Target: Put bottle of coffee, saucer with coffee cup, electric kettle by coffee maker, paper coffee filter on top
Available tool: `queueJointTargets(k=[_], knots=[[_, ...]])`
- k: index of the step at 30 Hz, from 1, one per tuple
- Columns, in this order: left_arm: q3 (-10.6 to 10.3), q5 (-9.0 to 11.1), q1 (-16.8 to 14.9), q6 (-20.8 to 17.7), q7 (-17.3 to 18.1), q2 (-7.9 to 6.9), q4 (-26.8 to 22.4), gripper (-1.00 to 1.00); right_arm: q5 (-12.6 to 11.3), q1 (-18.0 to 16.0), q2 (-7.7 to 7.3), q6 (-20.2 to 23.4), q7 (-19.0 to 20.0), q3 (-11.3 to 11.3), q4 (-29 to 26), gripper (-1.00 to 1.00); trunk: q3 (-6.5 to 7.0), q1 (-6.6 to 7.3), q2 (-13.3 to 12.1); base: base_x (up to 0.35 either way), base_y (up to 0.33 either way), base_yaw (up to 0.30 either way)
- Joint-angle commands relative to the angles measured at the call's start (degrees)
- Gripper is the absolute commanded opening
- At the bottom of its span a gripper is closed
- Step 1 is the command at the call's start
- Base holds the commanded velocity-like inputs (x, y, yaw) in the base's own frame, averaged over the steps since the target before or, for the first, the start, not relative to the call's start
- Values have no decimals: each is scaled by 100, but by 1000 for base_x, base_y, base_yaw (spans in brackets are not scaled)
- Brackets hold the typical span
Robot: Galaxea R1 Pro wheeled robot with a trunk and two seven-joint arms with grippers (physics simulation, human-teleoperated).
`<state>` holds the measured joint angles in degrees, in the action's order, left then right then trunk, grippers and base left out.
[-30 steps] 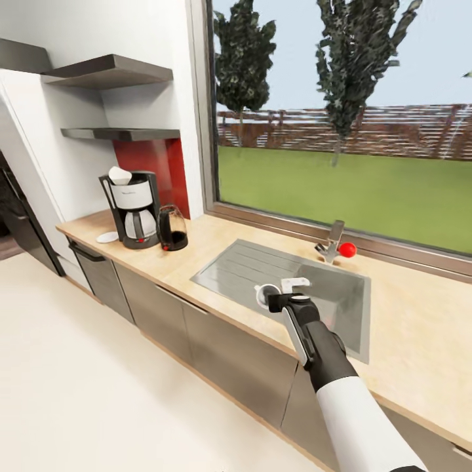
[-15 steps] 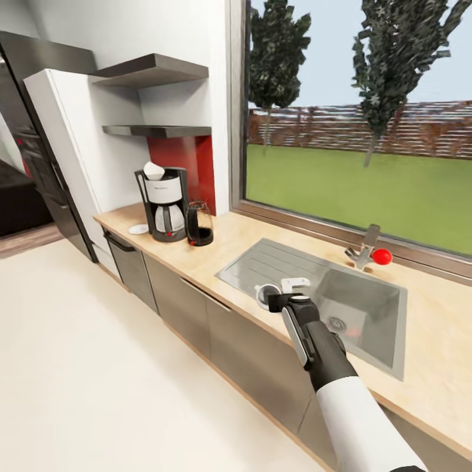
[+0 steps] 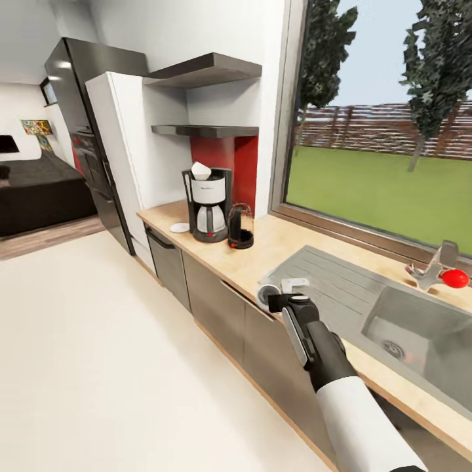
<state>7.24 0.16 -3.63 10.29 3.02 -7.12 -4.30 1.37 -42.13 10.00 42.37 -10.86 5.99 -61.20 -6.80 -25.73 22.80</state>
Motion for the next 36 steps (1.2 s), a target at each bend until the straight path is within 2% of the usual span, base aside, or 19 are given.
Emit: queueJointTargets(k=[1, 22, 27, 36], knots=[[41, 2, -9, 16, 32, 0, 8, 100, 13, -5, 0, 34, -21, 7, -6, -100, -12, -5, 12, 187, 279, 276], [41, 2, -9, 17, 32, 11, 8, 100, 13, -5, 0, 34, -21, 16, 11, -100, -12, -5, 12, 219, 251, 276], [34, -5, -6, 23, 32, 94, 8, 100, 13, -5, 0, 34, -21, 14, 11, -100, -12, -5, 12, 322, 48, 276], [32, -5, -10, 25, 32, 108, 7, 100, 13, -4, 0, 34, -20, 14, 17, -100, -12, -5, 12, 336, 2, 276]])
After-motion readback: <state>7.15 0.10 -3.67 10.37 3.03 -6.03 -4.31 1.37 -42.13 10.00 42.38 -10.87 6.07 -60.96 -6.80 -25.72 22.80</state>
